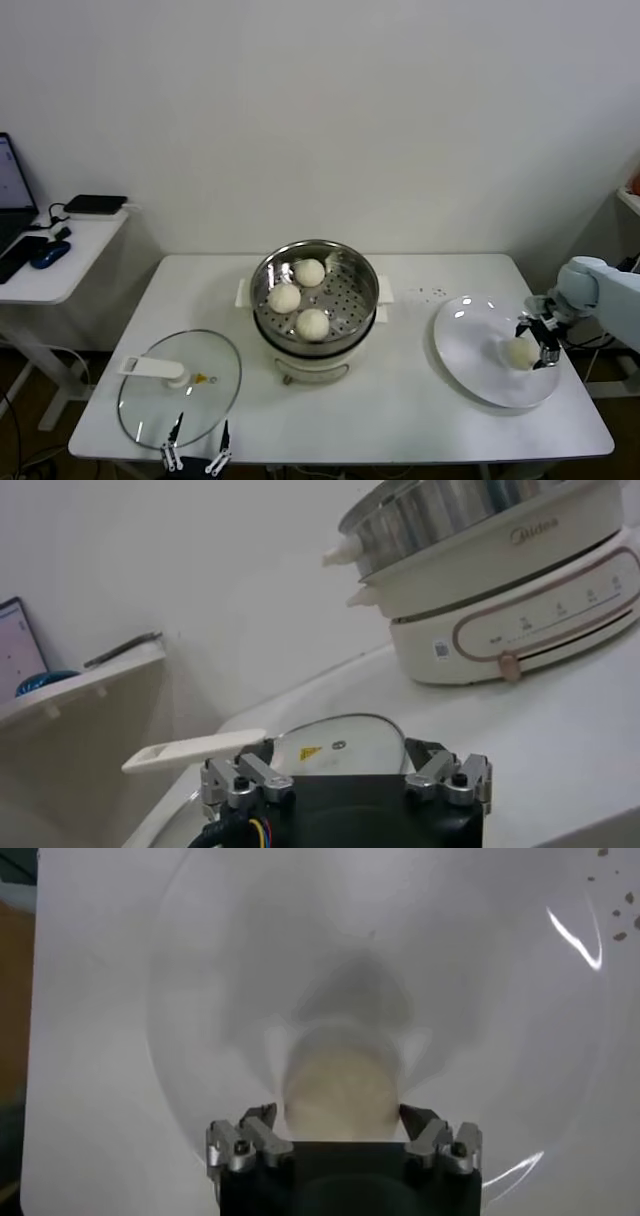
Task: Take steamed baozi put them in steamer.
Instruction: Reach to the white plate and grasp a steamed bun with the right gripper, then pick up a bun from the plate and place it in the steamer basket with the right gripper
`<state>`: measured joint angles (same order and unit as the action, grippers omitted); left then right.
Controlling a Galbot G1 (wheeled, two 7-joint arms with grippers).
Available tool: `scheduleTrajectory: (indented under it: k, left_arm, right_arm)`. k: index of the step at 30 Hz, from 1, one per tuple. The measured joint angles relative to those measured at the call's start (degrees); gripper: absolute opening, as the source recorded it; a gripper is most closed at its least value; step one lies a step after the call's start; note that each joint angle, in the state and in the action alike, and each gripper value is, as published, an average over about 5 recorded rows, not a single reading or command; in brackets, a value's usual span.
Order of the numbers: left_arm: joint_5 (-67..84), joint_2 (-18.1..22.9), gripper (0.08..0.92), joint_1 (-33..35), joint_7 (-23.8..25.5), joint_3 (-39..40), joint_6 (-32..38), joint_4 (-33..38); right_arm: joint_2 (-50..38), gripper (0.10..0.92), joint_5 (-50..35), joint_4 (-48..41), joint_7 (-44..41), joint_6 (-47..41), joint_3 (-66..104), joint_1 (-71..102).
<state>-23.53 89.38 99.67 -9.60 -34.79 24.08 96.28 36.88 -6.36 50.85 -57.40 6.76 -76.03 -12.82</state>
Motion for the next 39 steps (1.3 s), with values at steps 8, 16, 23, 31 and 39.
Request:
scheduleTrajectory:
  k: [8, 16, 23, 31, 39]
  left_arm:
    - [-0.03, 0.00, 0.823, 0.47, -0.21, -0.02, 0.07, 0.35]
    - [-0.03, -0.06, 0.823, 0.76, -0.11, 0.06, -0.10, 1.22]
    - [0.04, -0.21, 0.823, 0.48, -0.03, 0.31, -0.10, 1.54]
    - [0.19, -0.31, 0.823, 0.41, 0.26, 0.47, -0.13, 2.17]
    - [0.14, -0.53, 0.823, 0.46, 0.41, 0.65, -0.08, 2.76]
  right_arm:
    - [-0.14, 0.666, 0.14, 0.28, -0.12, -0.04, 0.62, 0.12]
    - [-0.03, 0.662, -4.04, 4.14, -0.31, -1.53, -5.75, -6.74]
    - [2.59, 0.669, -14.05, 10.37, -0.87, -4.15, -17.67, -20.51]
    - [8.26, 0.670, -26.50, 17.61, -1.16, -8.52, -25.52, -35.27]
    - [15.00, 0.670, -36.63, 22.37, -0.41, -12.95, -27.52, -43.69]
